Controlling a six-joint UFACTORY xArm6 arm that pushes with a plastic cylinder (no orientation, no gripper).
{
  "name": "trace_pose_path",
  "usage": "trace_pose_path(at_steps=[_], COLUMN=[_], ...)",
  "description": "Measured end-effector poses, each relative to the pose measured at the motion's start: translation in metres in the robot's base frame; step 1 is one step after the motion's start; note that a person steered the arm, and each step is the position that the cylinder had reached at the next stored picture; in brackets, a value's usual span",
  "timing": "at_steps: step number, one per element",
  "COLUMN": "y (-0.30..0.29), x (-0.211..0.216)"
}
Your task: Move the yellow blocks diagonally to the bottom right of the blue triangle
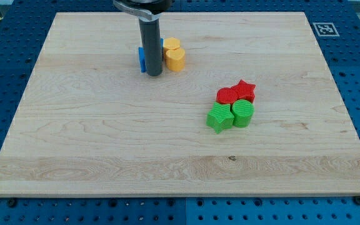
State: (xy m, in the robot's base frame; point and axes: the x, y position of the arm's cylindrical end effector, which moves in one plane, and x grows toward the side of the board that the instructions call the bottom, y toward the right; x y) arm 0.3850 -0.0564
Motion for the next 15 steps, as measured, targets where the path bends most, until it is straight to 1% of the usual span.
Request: trace_pose_path(at_steps=[1,2,3,4,6,7,8,9,11,12,13,14,15], y=[-0.005,0.025,0.09,0.139,0.141,0.197,0.239,0.224,0.149,0.099,0.054,0.046,0.046], x=[0.022,0.037,0.036,0.034,0.034,0.028,0.001,-0.029,-0.074,-0.091,-0.092,-0.081,-0.055])
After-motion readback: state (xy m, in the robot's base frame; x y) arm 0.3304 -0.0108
